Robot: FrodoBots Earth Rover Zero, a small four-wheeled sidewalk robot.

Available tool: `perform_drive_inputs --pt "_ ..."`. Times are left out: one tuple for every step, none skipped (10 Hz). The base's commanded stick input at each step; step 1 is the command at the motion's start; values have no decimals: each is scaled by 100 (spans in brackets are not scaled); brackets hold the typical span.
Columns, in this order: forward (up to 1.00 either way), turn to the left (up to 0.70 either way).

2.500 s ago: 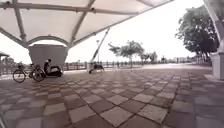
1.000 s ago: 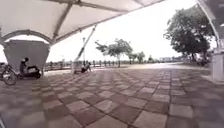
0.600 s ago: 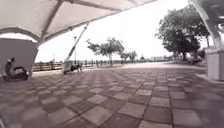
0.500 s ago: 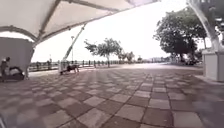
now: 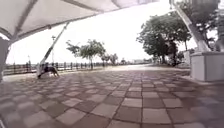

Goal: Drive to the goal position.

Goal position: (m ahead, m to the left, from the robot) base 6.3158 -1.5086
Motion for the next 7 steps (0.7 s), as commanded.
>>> perform_drive_inputs --pt "100 -40" --pt "100 -28" --pt "100 -13" --pt "100 -2" --pt "100 0" --pt "100 0" --pt "100 0"
